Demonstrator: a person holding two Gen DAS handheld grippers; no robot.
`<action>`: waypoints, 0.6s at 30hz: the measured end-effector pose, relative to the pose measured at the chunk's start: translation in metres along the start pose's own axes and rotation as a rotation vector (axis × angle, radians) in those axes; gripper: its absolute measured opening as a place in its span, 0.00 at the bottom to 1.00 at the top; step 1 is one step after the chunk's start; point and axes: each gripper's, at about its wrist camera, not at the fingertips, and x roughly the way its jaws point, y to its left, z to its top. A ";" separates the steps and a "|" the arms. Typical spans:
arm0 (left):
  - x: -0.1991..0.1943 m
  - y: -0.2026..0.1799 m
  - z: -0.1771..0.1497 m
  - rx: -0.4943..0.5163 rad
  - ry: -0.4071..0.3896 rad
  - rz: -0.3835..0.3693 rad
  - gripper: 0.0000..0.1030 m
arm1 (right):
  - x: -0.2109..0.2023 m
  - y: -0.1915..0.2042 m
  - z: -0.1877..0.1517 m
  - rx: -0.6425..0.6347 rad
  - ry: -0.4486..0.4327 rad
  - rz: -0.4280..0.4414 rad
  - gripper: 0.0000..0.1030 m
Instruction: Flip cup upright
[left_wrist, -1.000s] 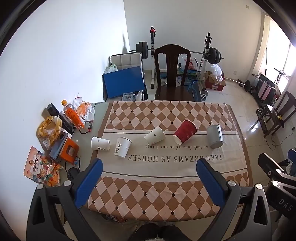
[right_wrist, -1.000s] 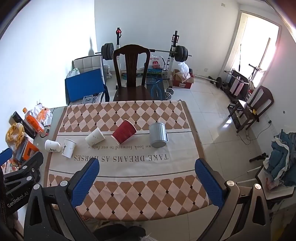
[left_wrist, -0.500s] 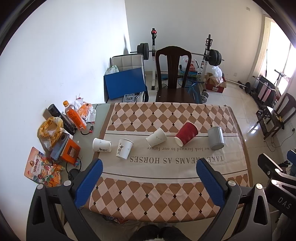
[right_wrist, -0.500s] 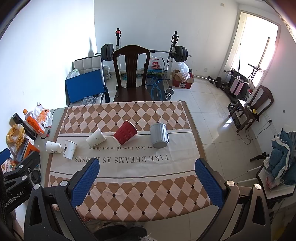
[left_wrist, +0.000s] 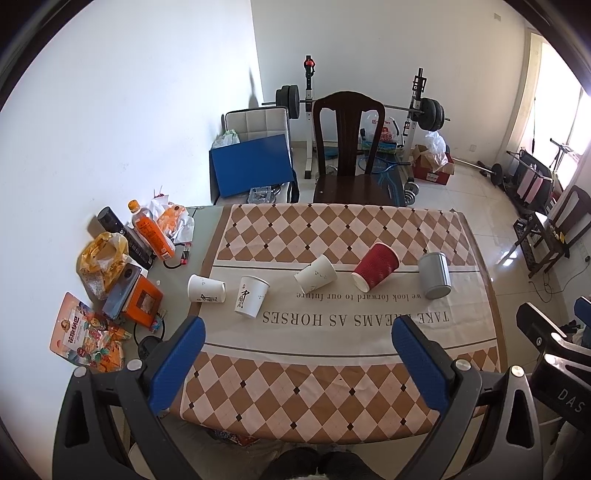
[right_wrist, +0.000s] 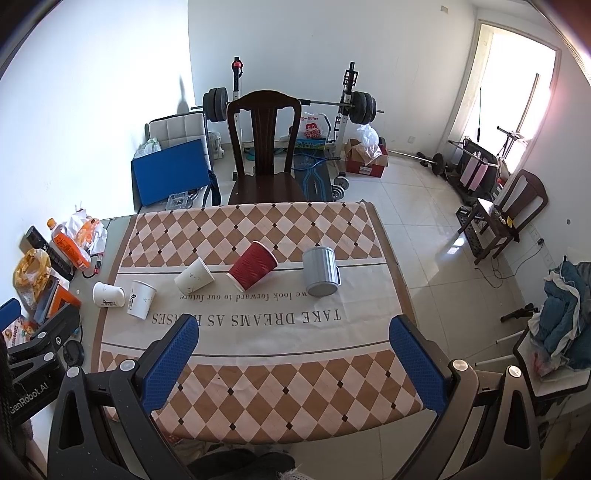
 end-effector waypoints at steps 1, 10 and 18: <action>-0.001 0.001 0.001 -0.001 0.000 -0.001 1.00 | 0.000 0.000 0.000 0.002 0.000 0.002 1.00; 0.000 0.000 0.000 -0.001 -0.002 0.001 1.00 | 0.000 0.001 0.001 0.001 -0.003 0.000 1.00; 0.001 0.004 0.003 -0.003 -0.001 0.001 1.00 | 0.000 0.002 0.001 -0.001 -0.003 -0.004 1.00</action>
